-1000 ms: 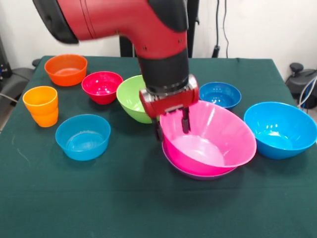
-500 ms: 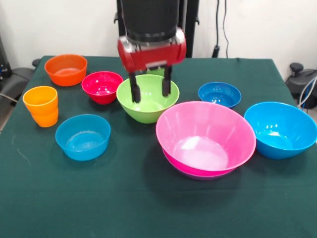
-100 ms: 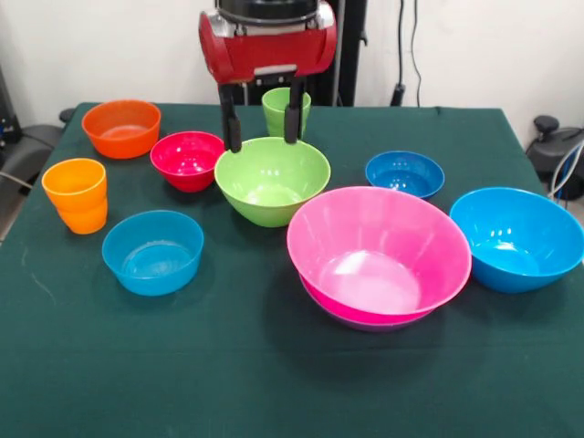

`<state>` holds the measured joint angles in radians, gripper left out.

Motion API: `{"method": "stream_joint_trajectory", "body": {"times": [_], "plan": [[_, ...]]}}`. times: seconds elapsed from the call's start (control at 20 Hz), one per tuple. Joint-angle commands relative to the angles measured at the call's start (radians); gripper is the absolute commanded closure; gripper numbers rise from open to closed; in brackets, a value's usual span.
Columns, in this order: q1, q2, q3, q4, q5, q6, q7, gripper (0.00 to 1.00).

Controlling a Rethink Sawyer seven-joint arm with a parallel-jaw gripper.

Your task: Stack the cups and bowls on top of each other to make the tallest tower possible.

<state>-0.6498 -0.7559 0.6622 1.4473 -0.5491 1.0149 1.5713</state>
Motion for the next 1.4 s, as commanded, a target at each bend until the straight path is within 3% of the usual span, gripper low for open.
{"method": "stream_joint_trajectory", "body": {"times": [0.05,0.55,0.7,0.9,0.95,1.4], "plan": [[0.034,0.018,-0.013,0.134,0.009,-0.072,0.008,0.00],[0.107,0.068,-0.105,0.174,-0.019,-0.269,0.195,0.00],[0.123,0.085,-0.133,0.182,-0.015,-0.326,0.216,0.00],[0.129,0.098,-0.146,0.174,0.007,-0.315,0.182,0.00],[0.129,0.099,-0.151,0.177,0.022,-0.326,0.176,1.00],[0.169,0.076,-0.207,0.183,0.039,-0.330,0.242,1.00]]}}
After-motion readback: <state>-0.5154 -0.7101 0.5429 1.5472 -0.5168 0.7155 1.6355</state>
